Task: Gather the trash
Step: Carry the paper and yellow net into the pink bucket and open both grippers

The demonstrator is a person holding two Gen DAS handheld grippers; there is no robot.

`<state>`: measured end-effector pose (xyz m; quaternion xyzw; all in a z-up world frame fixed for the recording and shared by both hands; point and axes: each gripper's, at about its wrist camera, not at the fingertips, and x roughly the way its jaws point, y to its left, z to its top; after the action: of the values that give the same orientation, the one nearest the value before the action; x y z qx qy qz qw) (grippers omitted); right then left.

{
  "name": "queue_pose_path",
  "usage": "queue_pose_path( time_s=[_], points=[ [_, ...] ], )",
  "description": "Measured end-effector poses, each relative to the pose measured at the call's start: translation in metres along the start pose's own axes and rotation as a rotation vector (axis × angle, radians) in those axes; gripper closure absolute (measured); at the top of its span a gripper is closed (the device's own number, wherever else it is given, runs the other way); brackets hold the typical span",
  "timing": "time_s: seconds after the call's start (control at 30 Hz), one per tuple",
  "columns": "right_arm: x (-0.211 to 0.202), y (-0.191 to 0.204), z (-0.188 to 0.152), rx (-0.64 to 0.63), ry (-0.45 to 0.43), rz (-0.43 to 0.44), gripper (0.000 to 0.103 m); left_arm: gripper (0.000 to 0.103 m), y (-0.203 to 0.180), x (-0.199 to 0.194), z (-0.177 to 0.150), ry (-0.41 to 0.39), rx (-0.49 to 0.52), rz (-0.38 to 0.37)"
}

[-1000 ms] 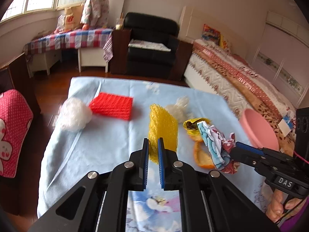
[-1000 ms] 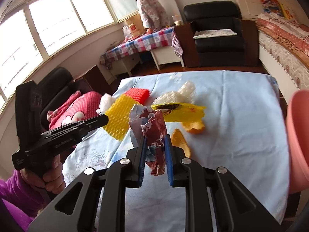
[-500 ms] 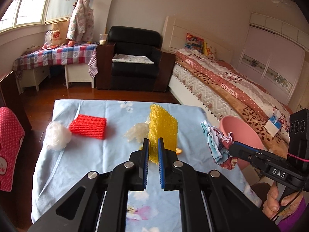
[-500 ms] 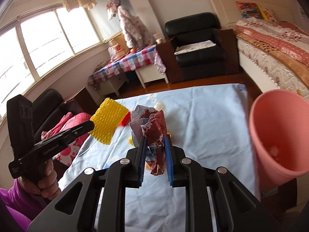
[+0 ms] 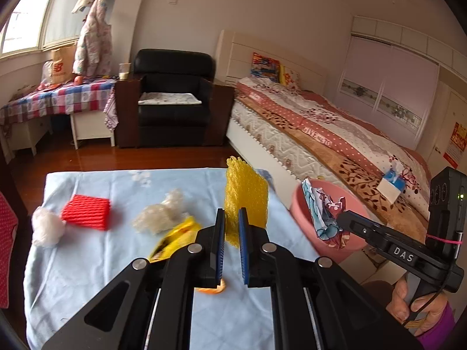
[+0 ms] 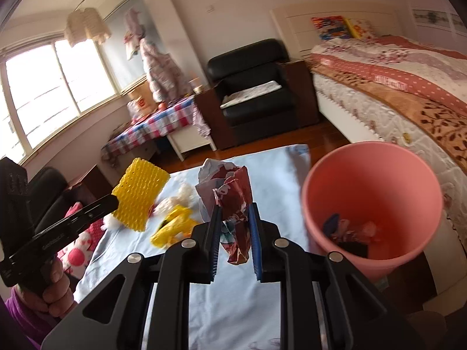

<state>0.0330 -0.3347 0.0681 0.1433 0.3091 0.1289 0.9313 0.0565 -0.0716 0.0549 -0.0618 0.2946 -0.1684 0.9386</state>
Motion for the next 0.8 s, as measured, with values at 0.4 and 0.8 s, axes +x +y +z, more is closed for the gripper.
queue_pose_path(
  time_s=[0.4,0.8],
  points=[
    [-0.01,-0.065,0.005,0.111,-0.072,-0.135,0.084,0.095,-0.061,0.043,0.011,0.025,0.06,-0.075],
    [-0.005,-0.11,0.001,0.187,-0.079,-0.231,0.084,0.095,-0.12,0.1,0.007,0.09,0.12,-0.134]
  ],
)
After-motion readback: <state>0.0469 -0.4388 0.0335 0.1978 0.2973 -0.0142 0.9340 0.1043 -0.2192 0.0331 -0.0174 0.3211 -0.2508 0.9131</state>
